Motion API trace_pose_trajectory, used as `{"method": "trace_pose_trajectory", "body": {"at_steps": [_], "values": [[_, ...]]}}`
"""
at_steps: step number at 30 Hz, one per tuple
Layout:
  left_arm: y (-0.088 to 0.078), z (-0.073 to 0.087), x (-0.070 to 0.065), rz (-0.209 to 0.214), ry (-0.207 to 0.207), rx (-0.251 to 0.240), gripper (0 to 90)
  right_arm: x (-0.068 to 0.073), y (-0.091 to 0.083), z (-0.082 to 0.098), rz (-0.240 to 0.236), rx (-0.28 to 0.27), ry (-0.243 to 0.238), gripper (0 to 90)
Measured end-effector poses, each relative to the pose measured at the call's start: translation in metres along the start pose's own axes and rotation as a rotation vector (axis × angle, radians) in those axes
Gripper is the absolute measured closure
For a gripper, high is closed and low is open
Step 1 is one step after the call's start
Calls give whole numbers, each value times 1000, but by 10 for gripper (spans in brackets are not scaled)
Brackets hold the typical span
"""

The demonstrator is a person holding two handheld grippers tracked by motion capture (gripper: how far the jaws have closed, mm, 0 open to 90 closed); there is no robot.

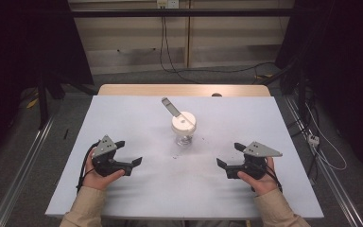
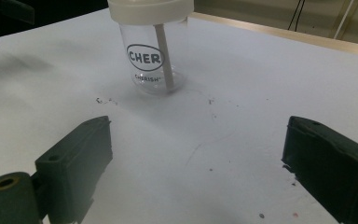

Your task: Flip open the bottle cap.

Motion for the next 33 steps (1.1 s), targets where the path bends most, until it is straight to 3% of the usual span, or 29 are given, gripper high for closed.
{"method": "trace_pose_trajectory", "body": {"at_steps": [23,33], "values": [[-7,9,5,-9,1,19,58,-9,-12,12,24,11,3,81],[-14,15,8,-21,-22,14,58,-13,-18,14,31,8,12,81]]}}
Point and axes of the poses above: each handheld gripper's, and its own axes: y roughly forward along the jaws, z roughly out of its underside, x roughly to its left, the point moved 7 cm from there along y, roughly forward along the jaws, and after that the axes turned 8 degrees about y, right-handed, at the moved point
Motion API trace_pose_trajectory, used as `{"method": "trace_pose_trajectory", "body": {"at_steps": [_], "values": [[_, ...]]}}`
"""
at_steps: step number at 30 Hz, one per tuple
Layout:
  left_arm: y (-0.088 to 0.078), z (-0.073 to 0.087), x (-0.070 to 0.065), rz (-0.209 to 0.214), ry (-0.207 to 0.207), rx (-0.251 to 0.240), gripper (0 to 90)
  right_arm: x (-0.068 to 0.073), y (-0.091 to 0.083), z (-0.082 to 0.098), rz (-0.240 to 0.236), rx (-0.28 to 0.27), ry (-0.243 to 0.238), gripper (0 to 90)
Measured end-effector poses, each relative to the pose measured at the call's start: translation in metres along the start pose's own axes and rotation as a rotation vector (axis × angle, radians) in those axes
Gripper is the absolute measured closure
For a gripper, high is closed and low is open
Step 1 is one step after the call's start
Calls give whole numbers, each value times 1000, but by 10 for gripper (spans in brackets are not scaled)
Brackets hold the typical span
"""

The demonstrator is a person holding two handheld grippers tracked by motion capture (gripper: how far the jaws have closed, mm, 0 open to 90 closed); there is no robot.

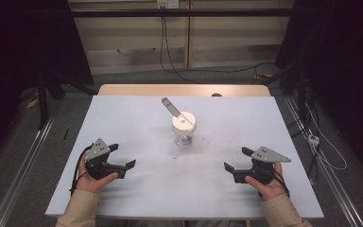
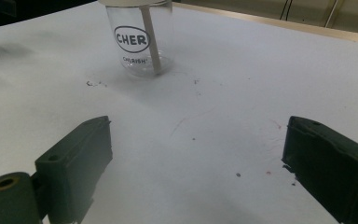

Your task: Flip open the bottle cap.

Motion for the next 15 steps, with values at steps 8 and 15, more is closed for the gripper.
{"method": "trace_pose_trajectory", "body": {"at_steps": [8,15], "values": [[-3,2,2,-2,-13,-5,58,-2,-1,1,6,-2,4,81],[-2,2,3,-5,-11,-5,57,-4,-1,1,9,0,3,81]]}}
Point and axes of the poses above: each handheld gripper's, and its own axes: y roughly forward along the jaws, z roughly out of its underside, x roughly to its left, the point moved 7 cm from there along y, roughly forward along the jaws, and after that the axes turned 8 degrees about y, right-handed, at the moved point
